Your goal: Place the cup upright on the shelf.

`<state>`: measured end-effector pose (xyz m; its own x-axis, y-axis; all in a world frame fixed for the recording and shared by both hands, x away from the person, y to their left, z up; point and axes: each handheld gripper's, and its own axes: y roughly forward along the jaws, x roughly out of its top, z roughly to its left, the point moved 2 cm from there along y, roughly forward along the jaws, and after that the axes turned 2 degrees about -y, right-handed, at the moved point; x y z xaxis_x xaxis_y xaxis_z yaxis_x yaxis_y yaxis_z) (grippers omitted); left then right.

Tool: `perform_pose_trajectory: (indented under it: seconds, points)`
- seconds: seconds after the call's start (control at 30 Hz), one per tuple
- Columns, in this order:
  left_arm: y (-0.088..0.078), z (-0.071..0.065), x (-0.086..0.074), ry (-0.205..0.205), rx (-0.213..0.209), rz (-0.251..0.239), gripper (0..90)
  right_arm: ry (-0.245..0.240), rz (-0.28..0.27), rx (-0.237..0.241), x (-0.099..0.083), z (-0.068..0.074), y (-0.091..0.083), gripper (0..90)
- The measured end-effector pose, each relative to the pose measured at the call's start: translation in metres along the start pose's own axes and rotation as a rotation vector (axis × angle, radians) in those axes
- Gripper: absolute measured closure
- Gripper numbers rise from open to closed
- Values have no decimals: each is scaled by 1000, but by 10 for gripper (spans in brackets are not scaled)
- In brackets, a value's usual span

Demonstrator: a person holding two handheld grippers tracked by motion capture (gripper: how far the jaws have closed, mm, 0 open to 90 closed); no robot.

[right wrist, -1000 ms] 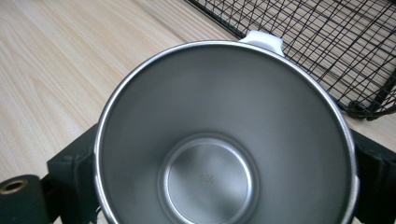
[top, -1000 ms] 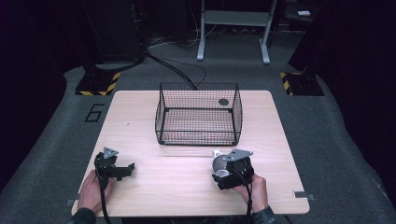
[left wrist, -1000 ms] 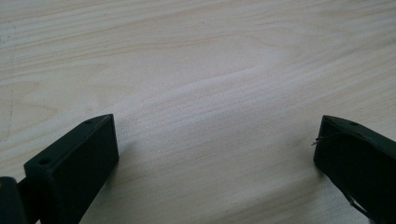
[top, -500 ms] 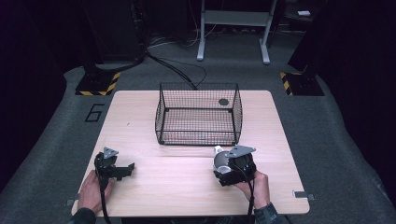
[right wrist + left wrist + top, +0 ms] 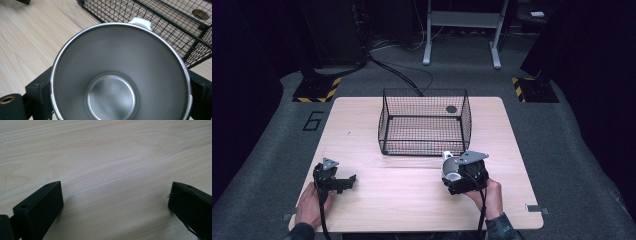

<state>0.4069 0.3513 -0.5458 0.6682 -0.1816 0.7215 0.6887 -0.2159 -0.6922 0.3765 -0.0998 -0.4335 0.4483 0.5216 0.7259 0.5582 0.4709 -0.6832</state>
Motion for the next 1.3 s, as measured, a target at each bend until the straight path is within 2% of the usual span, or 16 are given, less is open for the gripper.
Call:
perform_pose_trajectory:
  seconds: [0.1,0.13,0.3,0.43,0.47,0.53,0.6,0.73,0.83,0.87,0.93,0.97,1.07,1.23,1.27,1.3]
  points:
    - [0,0,0,0,0,0,0,-21,-3,6,3,-3,-1,60]
    - [0,0,0,0,0,0,0,-9,-3,-2,4,-2,-2,60]
    - [0,0,0,0,0,0,0,-24,-14,-4,8,-4,-3,61]
    - [0,0,0,0,0,0,0,-14,-12,-3,11,-4,-4,60]
    - [0,0,0,0,0,0,0,-28,-17,-5,12,-5,-5,60]
    - [0,0,0,0,0,0,0,-19,-12,-4,13,-5,-6,60]
    - [0,0,0,0,0,0,0,-39,-11,0,15,-7,-6,60]
    - [0,0,0,1,0,0,0,-23,-14,-4,19,-7,-8,60]
    - [0,0,0,0,0,0,0,-42,-16,-5,22,-9,-9,60]
    - [0,0,0,0,0,0,0,-29,-10,-7,23,-9,-9,61]
    - [0,0,0,1,0,0,0,-40,-17,-9,25,-10,-9,60]
    - [0,0,0,0,0,0,0,-22,-17,-13,26,-9,-10,60]
    - [0,0,0,0,0,0,0,-48,-18,-7,29,-12,-10,61]
    - [0,0,0,0,0,0,0,-39,-22,-10,34,-13,-11,60]
    - [0,0,0,0,0,0,0,-55,-21,-9,35,-14,-11,61]
    - [0,0,0,0,0,0,0,-45,-22,-10,36,-14,-11,60]
